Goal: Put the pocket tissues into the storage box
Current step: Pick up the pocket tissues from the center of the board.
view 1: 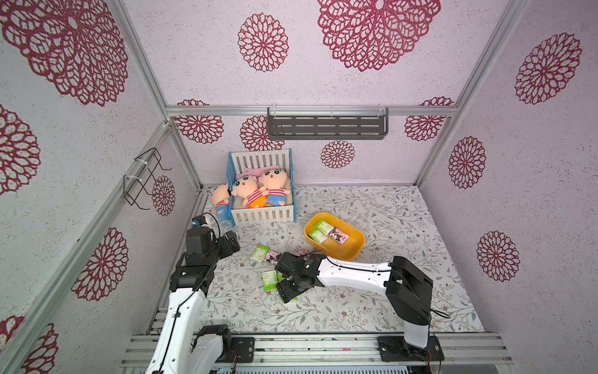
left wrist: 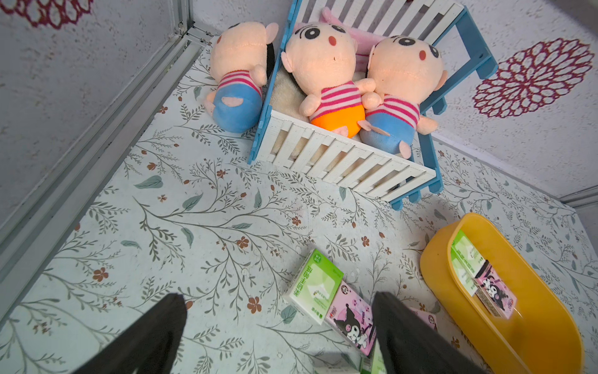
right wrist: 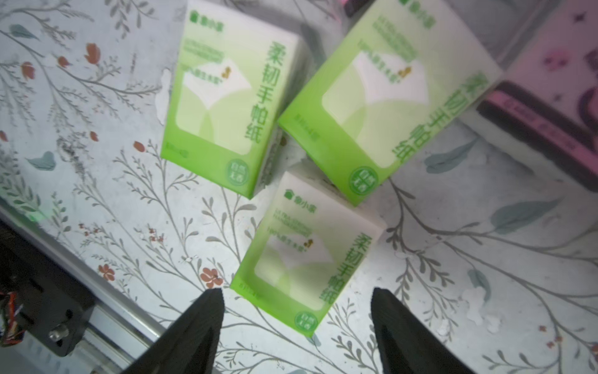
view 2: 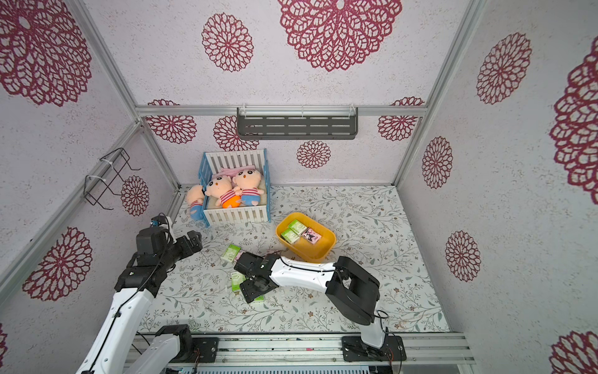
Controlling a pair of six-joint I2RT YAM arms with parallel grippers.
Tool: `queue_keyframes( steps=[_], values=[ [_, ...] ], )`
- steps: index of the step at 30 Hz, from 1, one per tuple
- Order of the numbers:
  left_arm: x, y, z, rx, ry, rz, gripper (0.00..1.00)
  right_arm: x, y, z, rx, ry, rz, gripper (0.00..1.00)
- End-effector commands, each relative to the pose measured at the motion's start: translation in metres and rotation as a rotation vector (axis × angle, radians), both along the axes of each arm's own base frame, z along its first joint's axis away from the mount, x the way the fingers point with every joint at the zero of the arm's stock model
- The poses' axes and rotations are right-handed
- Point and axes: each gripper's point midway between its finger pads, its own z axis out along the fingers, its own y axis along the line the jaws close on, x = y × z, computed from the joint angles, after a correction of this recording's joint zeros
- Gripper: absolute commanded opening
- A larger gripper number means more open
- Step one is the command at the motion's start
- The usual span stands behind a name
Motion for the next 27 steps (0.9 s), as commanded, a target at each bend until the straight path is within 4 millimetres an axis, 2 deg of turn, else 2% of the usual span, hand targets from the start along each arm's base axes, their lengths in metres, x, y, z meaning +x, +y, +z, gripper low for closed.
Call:
queue_keyframes(
  steps=[1,15,21,24,27],
  values=[
    [0.001,-0.006,0.0,-0.015,-0.004,-0.023,0.97,0.01,0.003,0.008,-0.008,-0.025,-0.041,0.79],
    [-0.001,-0.004,0.003,0.001,-0.015,-0.017,0.97,0.01,0.007,-0.015,-0.063,0.011,-0.019,0.82],
    [-0.002,-0.004,0.004,0.003,-0.017,-0.014,0.97,0.012,0.004,-0.016,-0.07,0.007,-0.025,0.77],
    [-0.002,-0.004,0.004,0.004,-0.015,-0.015,0.97,0.015,-0.002,-0.019,-0.066,0.016,-0.043,0.72],
    [-0.002,-0.004,0.003,0.003,-0.014,-0.016,0.97,0.015,-0.006,-0.019,-0.062,0.026,-0.053,0.72]
  ],
)
